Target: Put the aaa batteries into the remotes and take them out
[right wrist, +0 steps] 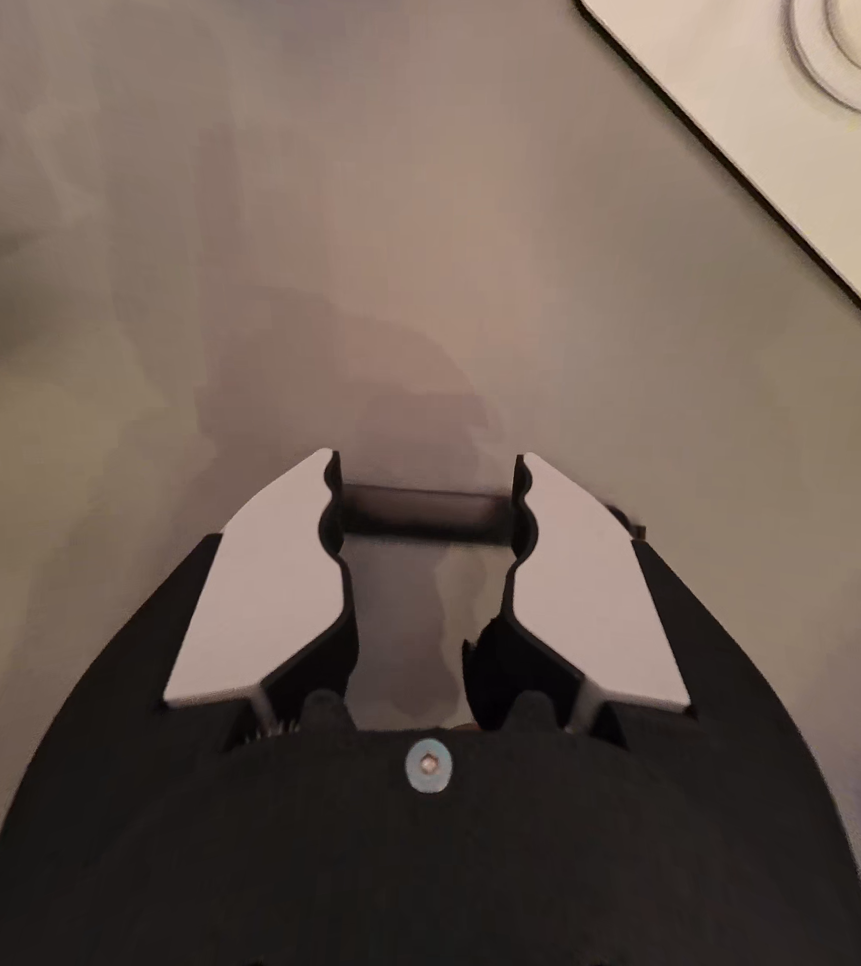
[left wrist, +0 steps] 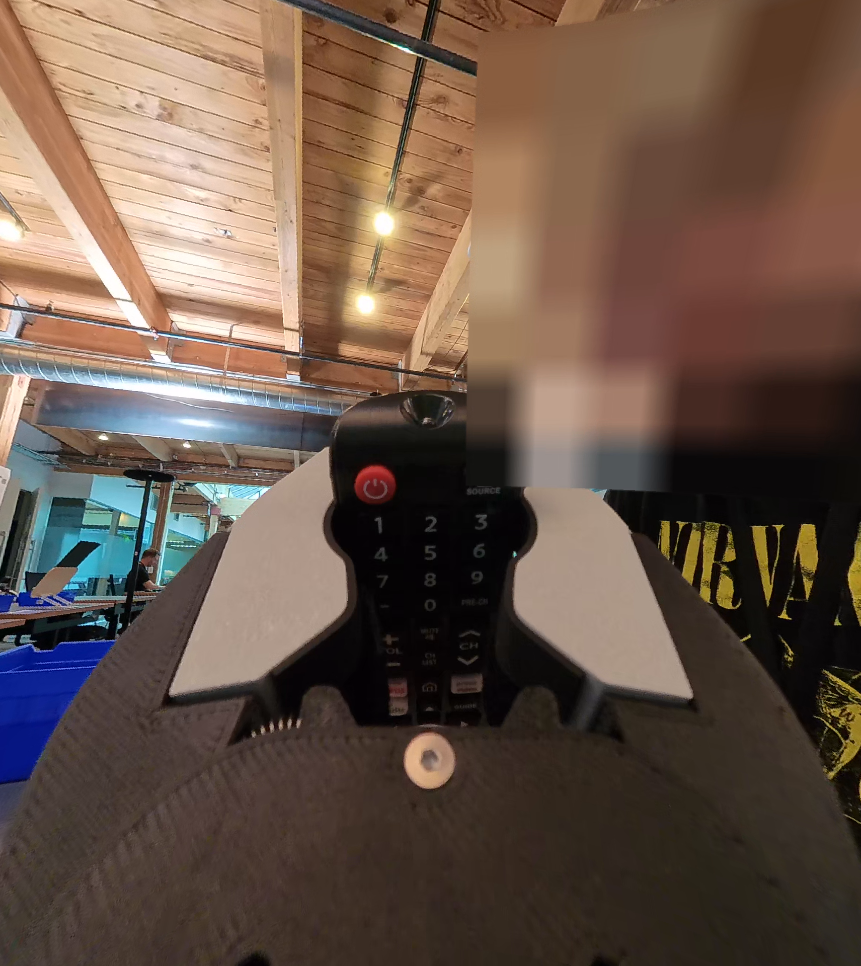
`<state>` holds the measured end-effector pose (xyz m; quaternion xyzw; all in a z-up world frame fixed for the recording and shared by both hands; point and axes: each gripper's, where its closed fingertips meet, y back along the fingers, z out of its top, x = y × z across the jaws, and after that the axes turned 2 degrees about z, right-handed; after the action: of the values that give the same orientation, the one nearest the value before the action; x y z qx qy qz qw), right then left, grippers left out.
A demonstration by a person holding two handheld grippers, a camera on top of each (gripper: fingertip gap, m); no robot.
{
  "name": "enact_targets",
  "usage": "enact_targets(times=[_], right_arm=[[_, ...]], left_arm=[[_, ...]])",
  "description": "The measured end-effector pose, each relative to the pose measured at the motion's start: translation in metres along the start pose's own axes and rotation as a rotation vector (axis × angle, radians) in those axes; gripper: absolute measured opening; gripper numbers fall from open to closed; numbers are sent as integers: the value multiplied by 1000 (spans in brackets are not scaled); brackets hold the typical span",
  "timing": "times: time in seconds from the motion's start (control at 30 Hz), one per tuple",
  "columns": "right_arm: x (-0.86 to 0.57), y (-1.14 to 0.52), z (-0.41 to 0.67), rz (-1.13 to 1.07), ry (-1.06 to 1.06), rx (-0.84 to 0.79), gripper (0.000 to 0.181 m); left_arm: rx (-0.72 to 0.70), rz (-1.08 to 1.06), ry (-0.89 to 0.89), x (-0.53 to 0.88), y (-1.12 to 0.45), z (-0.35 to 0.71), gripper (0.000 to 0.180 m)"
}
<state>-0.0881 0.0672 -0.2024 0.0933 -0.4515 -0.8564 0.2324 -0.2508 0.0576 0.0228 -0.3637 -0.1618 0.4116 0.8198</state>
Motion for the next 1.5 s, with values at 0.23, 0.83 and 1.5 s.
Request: enact_targets(times=[0.23, 0.83, 1.5], right_arm=[[13, -9, -17, -25, 127, 109, 63], [-41, 34, -77, -54, -37, 161, 44], [-36, 21, -57, 43, 64, 48, 19]], left_arm=[[-5, -8, -7, -3, -1, 3, 60], [13, 1, -2, 0, -1, -1, 60], [4, 16, -4, 3, 4, 0, 60]])
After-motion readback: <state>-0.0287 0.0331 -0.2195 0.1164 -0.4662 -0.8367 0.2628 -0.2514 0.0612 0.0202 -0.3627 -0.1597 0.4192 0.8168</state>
